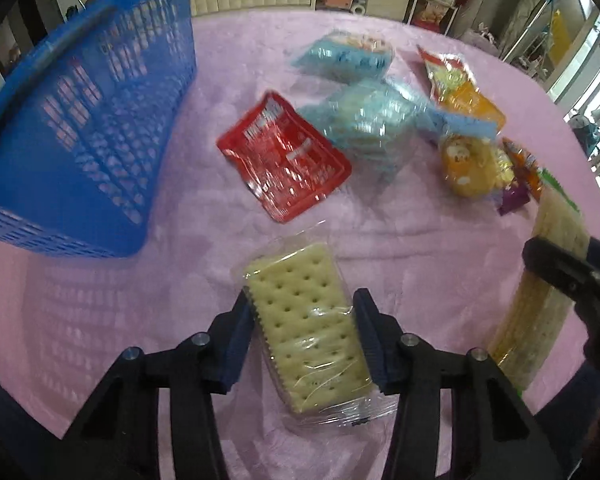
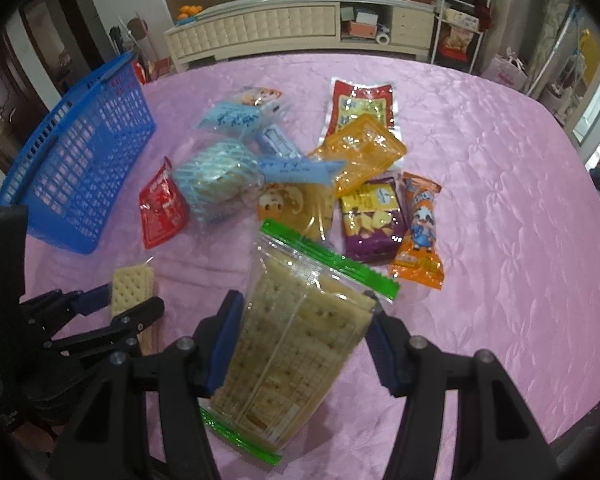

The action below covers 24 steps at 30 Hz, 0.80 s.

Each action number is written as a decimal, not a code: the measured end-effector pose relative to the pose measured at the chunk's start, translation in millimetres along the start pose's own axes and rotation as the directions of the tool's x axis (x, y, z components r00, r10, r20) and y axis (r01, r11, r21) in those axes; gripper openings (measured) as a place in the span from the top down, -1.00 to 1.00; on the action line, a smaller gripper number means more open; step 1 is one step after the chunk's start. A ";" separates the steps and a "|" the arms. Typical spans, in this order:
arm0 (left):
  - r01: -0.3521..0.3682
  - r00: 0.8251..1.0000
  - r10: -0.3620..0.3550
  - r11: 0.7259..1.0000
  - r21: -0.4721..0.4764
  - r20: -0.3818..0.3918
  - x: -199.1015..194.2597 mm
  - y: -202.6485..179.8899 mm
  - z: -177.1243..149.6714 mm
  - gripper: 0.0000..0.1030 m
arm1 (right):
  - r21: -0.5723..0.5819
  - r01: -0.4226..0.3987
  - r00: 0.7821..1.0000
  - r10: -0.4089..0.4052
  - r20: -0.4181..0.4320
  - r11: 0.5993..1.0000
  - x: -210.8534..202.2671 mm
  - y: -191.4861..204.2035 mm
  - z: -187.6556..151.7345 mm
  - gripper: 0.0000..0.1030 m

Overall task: Organize snacks
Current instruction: 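Carry both cracker packs over the blue basket with both grippers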

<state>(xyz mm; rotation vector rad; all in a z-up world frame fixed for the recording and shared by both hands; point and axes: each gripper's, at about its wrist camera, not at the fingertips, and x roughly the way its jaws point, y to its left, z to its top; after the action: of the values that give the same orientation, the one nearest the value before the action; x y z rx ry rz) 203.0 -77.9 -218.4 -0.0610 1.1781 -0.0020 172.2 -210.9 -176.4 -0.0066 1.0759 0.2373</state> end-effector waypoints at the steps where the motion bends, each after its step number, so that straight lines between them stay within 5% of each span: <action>1: 0.001 1.000 -0.001 1.000 0.007 0.019 -7.5 1.0 0.1 0.10 | 0.006 -0.002 1.000 0.002 0.007 1.000 -3.5 1.6 -1.0 -0.23; 17: 0.115 0.961 -0.134 0.989 0.091 0.242 -146.0 42.5 5.8 0.10 | -0.024 -0.011 0.984 0.015 0.178 1.000 -86.1 51.8 12.7 -0.23; 24: 0.081 0.944 -0.102 0.994 0.080 0.313 -176.4 90.1 19.4 0.10 | -0.088 -0.060 0.971 0.078 0.225 0.994 -103.2 91.1 29.6 -0.23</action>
<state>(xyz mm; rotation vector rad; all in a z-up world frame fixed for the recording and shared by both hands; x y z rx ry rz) 150.7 18.8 -52.6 -0.0557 0.8520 -0.1099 133.5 -138.1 -62.2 -0.0137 0.8378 0.3360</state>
